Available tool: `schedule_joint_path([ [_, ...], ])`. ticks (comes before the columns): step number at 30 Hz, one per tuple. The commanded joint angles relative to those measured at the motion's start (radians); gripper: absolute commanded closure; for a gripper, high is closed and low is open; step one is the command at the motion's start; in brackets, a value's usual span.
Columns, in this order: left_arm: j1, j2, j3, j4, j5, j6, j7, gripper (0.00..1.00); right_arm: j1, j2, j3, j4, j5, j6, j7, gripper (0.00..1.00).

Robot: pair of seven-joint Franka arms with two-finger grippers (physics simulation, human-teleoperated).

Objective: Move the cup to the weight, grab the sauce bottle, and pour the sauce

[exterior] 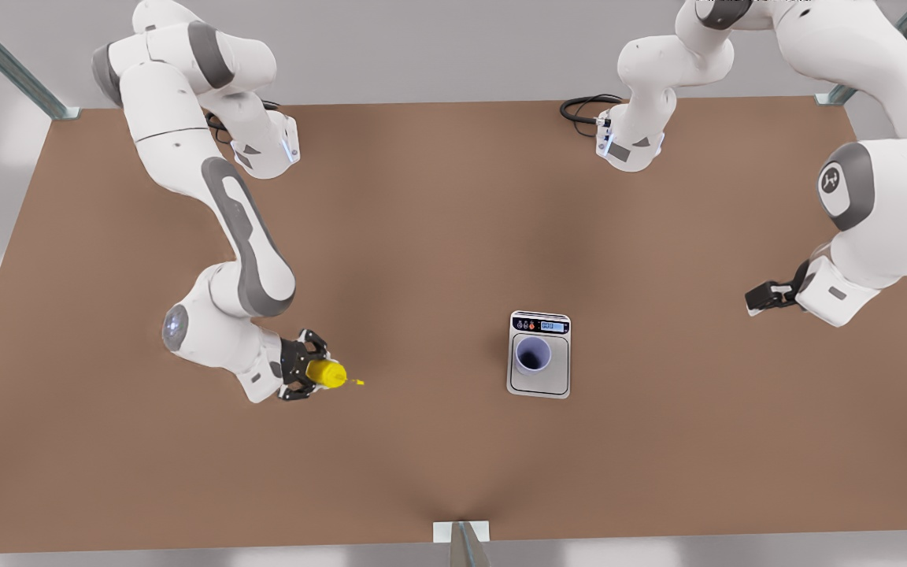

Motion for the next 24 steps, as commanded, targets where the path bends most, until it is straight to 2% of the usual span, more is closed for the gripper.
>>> schedule_joint_path([
  [1, 0.000, 0.000, 0.000, 0.000, -0.002, -0.001, 0.000, 0.00, 0.015, 0.000, 0.000, 0.003, -0.038, 0.012, 0.039, 0.43],
  [5, 0.000, 0.002, -0.011, -0.001, -0.003, -0.002, -0.005, 0.00, 0.150, 0.051, 0.003, 0.154, -0.355, 0.018, 0.437, 0.43],
  [12, -0.015, 0.002, -0.017, 0.000, -0.002, -0.002, -0.018, 0.00, 0.354, 0.125, 0.003, 0.272, -0.800, 0.006, 1.147, 0.43],
  [15, -0.017, 0.002, -0.017, 0.000, -0.002, -0.005, -0.018, 0.00, 0.429, 0.148, 0.002, 0.275, -1.027, 0.000, 1.162, 0.43],
  [22, -0.015, 0.002, -0.015, -0.003, -0.002, -0.007, -0.012, 0.00, 0.546, 0.312, -0.008, 0.595, -1.481, -0.388, 1.162, 0.43],
  [24, -0.015, 0.002, -0.017, -0.001, -0.002, -0.007, -0.012, 0.00, 0.570, 0.345, -0.008, 0.606, -1.532, -0.399, 1.161, 0.43],
])
